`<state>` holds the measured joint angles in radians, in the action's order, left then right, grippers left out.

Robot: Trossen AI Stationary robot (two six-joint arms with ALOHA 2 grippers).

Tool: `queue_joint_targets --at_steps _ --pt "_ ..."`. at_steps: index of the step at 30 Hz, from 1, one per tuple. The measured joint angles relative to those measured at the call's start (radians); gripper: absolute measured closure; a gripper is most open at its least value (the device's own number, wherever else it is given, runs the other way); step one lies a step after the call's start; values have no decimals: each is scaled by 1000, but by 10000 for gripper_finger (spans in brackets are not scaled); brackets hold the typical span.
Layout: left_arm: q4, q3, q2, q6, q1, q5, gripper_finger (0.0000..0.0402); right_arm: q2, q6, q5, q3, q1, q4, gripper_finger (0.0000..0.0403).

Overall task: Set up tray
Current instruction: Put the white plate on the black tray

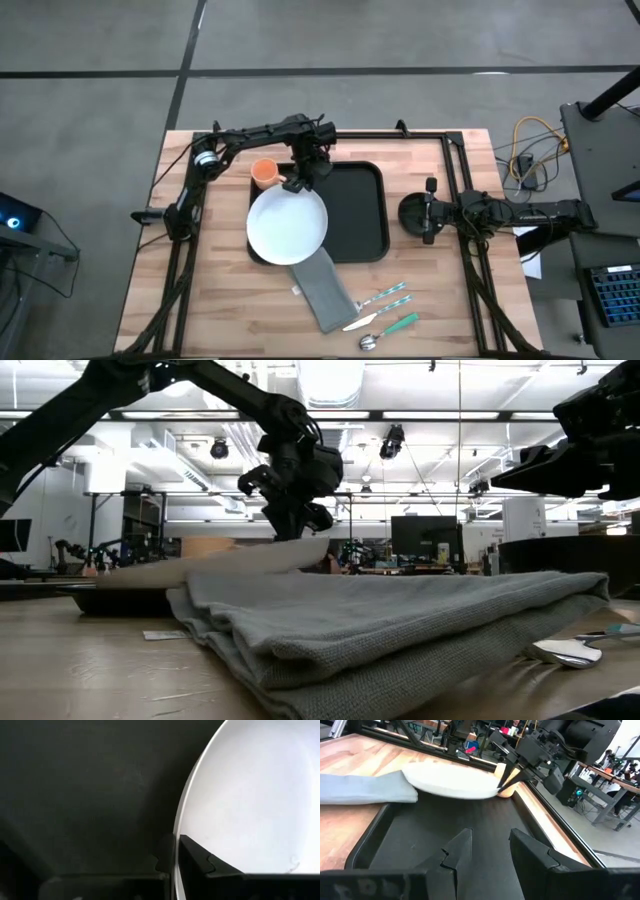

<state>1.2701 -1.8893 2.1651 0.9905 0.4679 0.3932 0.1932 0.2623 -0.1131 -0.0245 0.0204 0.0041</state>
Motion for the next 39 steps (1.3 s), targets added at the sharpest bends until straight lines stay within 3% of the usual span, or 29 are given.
queue_joint_targets --at_steps 8,28,39 --pt "-38 3 0 -47 0 -82 401 0 0 0 0 0 0 280" --pt "-3 61 -2 -114 -5 -80 401 0 0 0 0 0 0 280" --pt "-3 61 -4 -137 -5 -79 328 0 0 0 0 0 0 280"
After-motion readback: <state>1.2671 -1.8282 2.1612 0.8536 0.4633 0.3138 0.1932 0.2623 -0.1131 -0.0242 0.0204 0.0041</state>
